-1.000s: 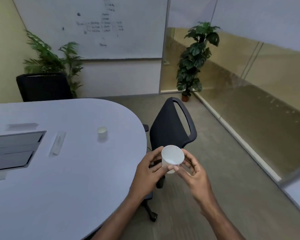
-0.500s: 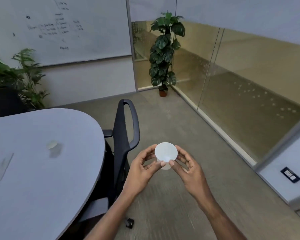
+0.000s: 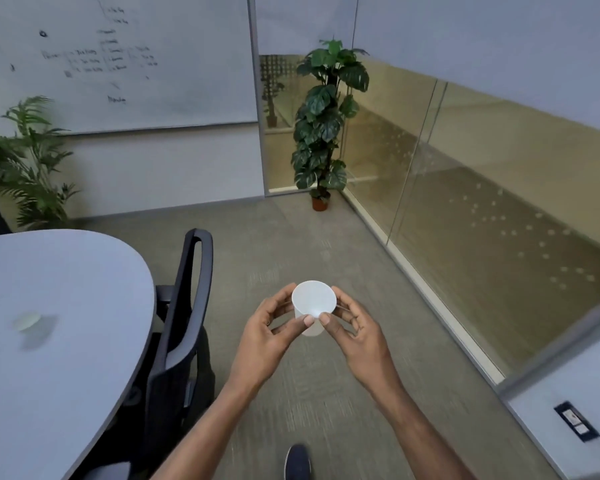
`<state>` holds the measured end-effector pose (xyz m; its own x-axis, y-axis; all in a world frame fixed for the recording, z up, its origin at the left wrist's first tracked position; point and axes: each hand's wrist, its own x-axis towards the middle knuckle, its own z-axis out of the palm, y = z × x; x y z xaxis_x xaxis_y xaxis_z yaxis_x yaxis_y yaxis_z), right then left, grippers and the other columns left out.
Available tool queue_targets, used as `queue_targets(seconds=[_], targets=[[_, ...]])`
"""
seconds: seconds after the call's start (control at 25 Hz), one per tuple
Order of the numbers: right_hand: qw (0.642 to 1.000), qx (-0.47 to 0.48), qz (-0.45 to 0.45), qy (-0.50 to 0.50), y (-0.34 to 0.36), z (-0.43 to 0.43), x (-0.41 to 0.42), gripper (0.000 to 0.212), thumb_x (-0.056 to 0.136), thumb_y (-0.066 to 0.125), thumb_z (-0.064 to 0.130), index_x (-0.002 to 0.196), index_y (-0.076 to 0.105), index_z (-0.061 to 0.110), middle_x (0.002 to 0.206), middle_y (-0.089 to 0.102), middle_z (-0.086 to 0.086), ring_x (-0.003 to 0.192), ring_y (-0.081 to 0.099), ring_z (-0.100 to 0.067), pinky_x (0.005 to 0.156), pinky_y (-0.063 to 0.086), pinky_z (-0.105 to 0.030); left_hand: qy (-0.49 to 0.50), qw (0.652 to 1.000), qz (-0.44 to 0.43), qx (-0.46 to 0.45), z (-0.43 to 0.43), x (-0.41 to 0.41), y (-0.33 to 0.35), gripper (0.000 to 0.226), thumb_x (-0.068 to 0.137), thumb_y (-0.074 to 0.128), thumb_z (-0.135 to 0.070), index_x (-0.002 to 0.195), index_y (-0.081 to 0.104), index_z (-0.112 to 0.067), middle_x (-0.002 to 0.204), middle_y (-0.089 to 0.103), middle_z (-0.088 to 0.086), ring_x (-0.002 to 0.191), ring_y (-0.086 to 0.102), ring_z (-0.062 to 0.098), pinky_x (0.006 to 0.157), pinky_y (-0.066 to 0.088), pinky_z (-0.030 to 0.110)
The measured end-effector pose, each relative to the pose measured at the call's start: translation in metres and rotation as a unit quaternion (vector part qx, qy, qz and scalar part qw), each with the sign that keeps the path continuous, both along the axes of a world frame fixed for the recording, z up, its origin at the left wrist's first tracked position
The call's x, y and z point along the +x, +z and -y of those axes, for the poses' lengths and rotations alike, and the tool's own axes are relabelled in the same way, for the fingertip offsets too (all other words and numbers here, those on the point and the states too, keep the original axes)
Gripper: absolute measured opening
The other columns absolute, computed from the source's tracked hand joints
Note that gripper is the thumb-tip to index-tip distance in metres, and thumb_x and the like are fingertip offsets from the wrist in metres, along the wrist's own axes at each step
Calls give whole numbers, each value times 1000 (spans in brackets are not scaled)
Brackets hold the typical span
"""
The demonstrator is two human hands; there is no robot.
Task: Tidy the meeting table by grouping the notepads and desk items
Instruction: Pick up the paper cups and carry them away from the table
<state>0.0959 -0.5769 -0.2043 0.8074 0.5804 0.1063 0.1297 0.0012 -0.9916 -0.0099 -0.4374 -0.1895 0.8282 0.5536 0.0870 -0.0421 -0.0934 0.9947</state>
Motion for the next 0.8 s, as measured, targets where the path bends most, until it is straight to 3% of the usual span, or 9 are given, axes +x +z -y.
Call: queue_targets(seconds=[0.24, 0.4, 0.6, 0.8], targets=[[999, -25, 16, 38, -6, -67, 125, 50, 89, 74, 30, 136, 57, 30, 133, 63, 14, 122, 58, 4, 90, 50, -11, 44, 998, 14, -34, -63, 117, -23, 58, 82, 82, -20, 135, 60, -28, 129, 68, -13, 121, 61, 0, 84, 50, 9], [996, -47, 10, 79, -3, -125, 203, 50, 89, 74, 30, 136, 57, 30, 134, 63, 12, 122, 58, 3, 89, 50, -11, 90, 994, 9, -65, -114, 188, -28, 69, 79, 83, -20, 141, 52, -29, 120, 70, -16, 116, 63, -1, 84, 51, 9], [992, -39, -14, 117, -2, -199, 285, 49, 89, 74, 23, 135, 58, 25, 133, 64, 9, 121, 60, 0, 84, 49, -9, 106, 993, -11, -58, -184, 261, -24, 57, 80, 83, -15, 133, 62, -23, 131, 67, -3, 119, 63, 2, 84, 55, 15], [983, -37, -29, 175, -17, -283, 365, 49, 89, 75, 23, 135, 58, 28, 135, 62, 7, 123, 59, -1, 86, 50, -10, 171, 984, -22, -47, -247, 326, -27, 56, 82, 82, -15, 133, 62, -24, 129, 68, -4, 118, 63, -2, 85, 54, 13]])
